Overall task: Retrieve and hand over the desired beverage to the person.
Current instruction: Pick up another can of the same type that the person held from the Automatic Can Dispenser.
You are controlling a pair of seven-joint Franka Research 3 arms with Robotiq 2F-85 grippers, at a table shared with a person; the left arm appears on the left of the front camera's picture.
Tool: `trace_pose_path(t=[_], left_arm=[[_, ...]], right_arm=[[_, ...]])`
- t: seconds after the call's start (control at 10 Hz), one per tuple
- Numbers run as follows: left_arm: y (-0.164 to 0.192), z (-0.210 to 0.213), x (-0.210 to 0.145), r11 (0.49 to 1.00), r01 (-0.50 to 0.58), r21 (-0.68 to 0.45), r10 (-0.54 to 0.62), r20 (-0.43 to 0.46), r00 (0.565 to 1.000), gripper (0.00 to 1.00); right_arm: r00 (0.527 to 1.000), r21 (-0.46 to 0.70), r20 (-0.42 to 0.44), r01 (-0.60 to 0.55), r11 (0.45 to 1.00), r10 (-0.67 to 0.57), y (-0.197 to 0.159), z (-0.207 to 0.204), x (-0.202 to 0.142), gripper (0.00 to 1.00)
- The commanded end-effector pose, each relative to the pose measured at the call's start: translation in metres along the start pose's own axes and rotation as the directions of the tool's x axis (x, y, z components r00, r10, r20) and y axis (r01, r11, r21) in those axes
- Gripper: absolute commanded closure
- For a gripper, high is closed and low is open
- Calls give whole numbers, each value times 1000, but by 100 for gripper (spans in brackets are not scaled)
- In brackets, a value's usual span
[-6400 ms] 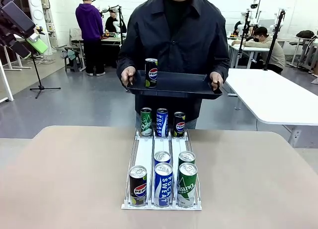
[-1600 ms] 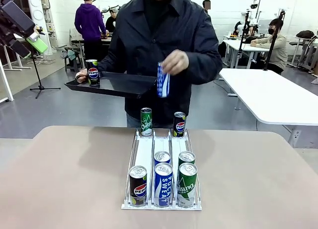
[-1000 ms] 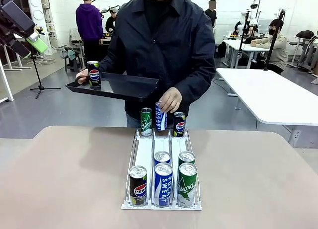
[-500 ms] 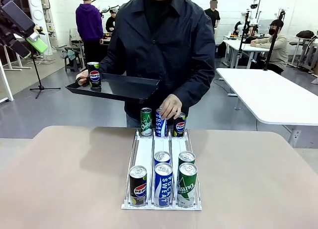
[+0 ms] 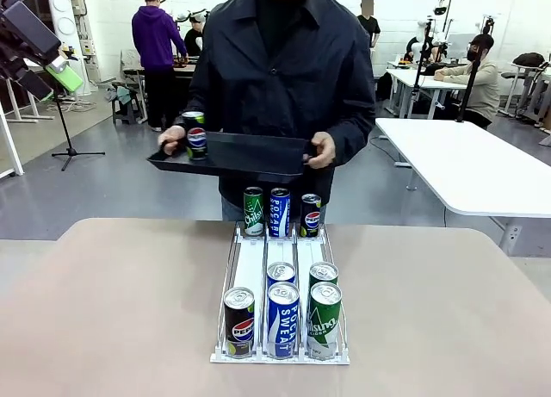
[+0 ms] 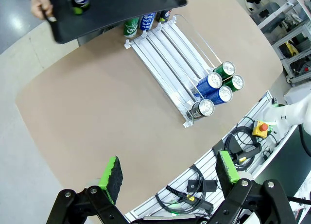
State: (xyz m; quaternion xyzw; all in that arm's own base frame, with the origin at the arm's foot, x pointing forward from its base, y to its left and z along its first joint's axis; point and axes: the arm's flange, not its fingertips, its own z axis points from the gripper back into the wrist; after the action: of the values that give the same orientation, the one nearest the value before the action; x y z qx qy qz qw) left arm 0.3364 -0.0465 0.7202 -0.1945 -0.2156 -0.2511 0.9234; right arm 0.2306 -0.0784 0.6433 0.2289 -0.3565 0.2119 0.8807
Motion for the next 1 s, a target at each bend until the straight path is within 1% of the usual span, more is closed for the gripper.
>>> trace_pose_path(t=[0.0, 0.9], left_arm=[[2, 2, 0, 1000, 2, -15, -2, -1, 1000, 0], [2, 2, 0, 1000, 2, -15, -2, -1, 1000, 0]], right_arm=[[1000, 26, 4, -15, 1000, 15, 0, -1, 0, 0], [1000, 26, 4, -15, 1000, 15, 0, -1, 0, 0]])
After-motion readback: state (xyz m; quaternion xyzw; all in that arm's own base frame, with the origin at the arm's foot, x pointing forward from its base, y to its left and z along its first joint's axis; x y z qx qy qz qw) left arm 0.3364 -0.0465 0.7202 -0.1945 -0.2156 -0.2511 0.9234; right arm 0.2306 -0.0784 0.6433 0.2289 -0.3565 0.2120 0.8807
